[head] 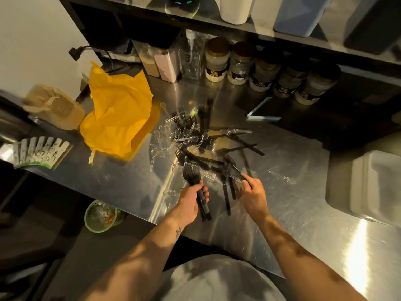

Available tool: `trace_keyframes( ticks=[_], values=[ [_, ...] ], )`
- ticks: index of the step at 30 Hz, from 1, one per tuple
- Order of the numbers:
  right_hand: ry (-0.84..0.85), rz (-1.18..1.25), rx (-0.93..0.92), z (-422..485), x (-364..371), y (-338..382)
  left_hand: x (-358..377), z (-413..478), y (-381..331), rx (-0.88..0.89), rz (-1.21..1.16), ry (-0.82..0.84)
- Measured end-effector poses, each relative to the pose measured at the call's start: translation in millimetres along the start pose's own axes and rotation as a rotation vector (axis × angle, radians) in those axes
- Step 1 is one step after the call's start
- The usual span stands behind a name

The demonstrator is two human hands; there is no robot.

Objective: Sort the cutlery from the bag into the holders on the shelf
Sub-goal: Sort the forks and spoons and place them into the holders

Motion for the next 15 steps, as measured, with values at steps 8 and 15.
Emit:
trace_keyframes(
  ticks=[8, 15],
  values=[
    [0.011, -0.225, -0.332, -25.3, -15.9, 17.1, 15.7, -7.1, 7.5, -0.005, -0.055, 0.041],
    [0.145, -0.459, -0.559, -60.8, -11.3, 16.2, 43.1, -9.2, -0.3, 0.024, -0.08, 0.163]
  ],
)
Point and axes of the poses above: each hand's wrist, its own z-axis towards the middle knuckle, its own x-axis out of the palm, y = z × x, the point moved 3 cm from there along z, towards the middle knuckle, and after that the axes turned 8 degrees about z, right-handed, at the moved point
